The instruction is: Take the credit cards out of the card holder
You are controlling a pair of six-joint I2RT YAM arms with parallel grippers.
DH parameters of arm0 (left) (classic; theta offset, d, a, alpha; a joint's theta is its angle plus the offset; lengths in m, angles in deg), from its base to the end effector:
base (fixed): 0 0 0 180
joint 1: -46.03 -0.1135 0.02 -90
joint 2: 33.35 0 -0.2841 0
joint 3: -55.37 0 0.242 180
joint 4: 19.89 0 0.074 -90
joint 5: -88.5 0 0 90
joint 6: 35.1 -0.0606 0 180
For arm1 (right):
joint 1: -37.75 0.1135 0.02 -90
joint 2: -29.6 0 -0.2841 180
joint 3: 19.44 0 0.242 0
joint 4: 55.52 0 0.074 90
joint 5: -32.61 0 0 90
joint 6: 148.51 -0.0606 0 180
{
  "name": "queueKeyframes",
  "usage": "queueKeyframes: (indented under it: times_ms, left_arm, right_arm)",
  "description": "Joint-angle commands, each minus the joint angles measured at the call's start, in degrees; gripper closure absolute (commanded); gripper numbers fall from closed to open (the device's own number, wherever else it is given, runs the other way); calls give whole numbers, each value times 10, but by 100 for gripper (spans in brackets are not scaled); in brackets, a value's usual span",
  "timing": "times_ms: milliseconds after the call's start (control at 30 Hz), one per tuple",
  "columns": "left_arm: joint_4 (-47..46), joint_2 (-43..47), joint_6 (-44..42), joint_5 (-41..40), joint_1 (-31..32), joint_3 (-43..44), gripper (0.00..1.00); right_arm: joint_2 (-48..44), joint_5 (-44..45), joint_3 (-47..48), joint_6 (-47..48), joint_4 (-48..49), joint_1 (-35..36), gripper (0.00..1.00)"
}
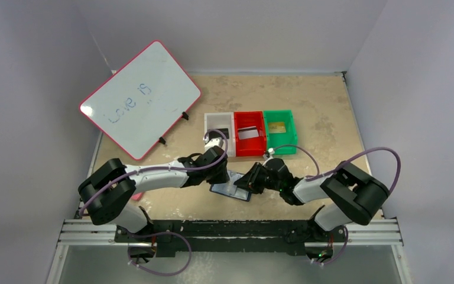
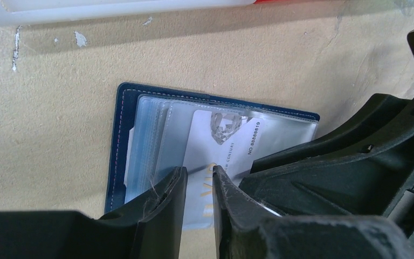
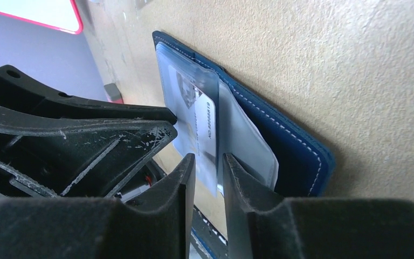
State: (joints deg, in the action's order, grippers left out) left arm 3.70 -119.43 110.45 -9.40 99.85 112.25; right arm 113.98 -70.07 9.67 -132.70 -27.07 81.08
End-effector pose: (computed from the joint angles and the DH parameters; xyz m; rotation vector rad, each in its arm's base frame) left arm 0.1796 -0.2315 0.1721 -0.0993 2.5902 -0.6084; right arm 0.1719 0.1804 0.1373 0.4764 2.3374 1.3885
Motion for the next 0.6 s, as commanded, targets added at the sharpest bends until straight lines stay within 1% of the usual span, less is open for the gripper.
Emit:
queueKeyframes:
  times_ms: [0, 200, 333, 433, 533, 567]
  left_arm:
    - [26, -12, 5, -7, 7, -15, 76]
    - [28, -5, 7, -9, 8, -19, 77]
    - [27, -7, 6, -9, 8, -18, 78]
    - [28, -6, 6, -9, 8, -18, 79]
    - [32, -5, 6, -13, 8, -17, 79]
    - [34, -4, 6, -16, 8, -17, 79]
  right_arm:
    - [25, 7, -20, -35, 104, -3, 72]
    - [73, -11, -37, -44, 206, -3, 72]
    - [111, -23, -43, -49, 265, -3, 76]
    - [134, -29, -51, -58, 302, -3, 83]
    - [151, -27, -68, -71, 346, -3, 94]
    - [152, -24, -74, -75, 353, -3, 95]
